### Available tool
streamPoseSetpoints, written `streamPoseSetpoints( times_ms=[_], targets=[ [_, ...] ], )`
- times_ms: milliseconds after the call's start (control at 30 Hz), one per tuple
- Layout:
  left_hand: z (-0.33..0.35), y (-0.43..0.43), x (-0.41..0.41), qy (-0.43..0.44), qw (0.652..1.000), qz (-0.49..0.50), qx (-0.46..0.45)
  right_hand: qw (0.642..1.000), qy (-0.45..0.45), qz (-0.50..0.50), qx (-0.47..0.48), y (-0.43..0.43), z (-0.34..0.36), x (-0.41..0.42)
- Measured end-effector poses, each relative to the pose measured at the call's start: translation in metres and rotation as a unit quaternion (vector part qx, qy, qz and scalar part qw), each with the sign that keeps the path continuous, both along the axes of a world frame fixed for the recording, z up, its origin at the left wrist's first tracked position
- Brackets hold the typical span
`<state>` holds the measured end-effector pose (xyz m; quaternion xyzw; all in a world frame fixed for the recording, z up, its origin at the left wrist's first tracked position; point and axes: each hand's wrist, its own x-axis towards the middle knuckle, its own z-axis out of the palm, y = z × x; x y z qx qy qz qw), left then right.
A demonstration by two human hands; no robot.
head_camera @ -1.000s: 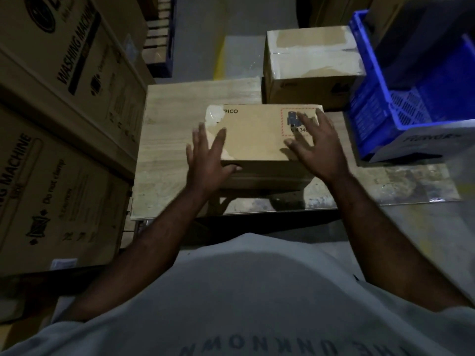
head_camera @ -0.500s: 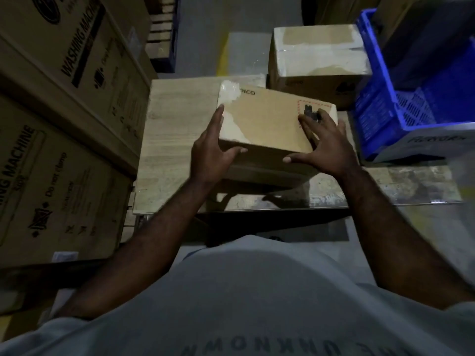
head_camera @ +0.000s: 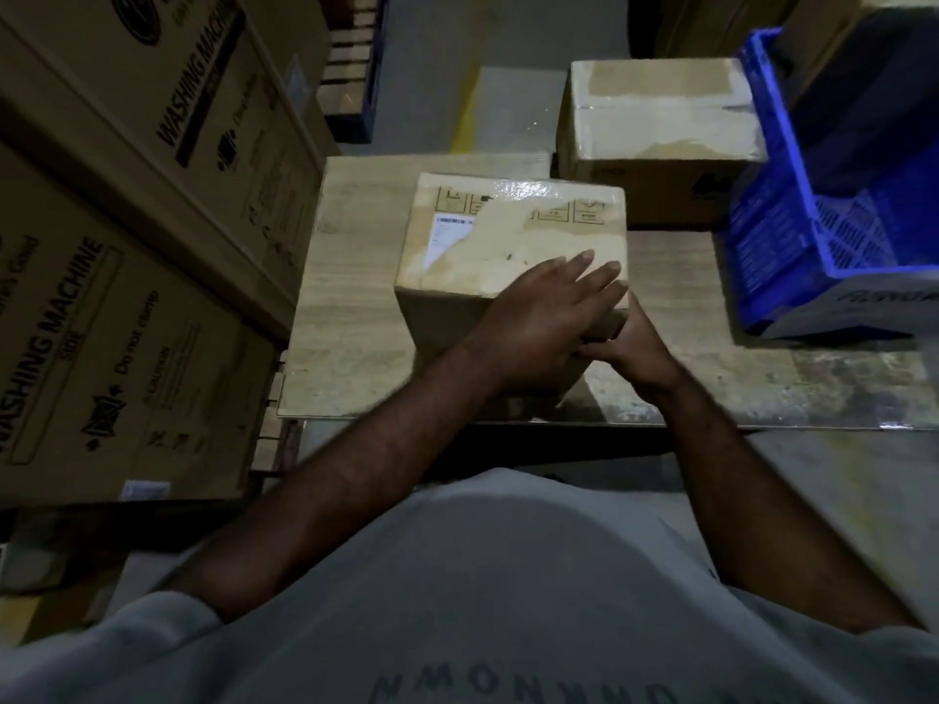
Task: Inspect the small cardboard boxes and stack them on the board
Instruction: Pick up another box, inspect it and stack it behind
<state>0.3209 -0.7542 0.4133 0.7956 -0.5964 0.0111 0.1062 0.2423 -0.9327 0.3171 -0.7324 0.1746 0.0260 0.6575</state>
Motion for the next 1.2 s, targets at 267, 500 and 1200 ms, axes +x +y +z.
streamPoseSetpoints(
  times_ms=[267, 500, 1200],
  targets=[
    [0.0, 0.058, 0.038, -0.032, 0.984, 0.173, -0.005, 0.979, -0.056, 0.041, -0.193, -0.005, 0.065, -0.001],
    [-0.024, 0.099, 0.024, 0.214, 0.875, 0.415, -0.127, 0.889, -0.045, 0.155, -0.429, 0.027, 0.114, 0.028],
    [-0.12, 0.067, 0.069, 0.595, 0.542, 0.576, -0.141, 0.828, 0.034, 0.155, -0.537, -0.014, 0.119, 0.126]
  ],
)
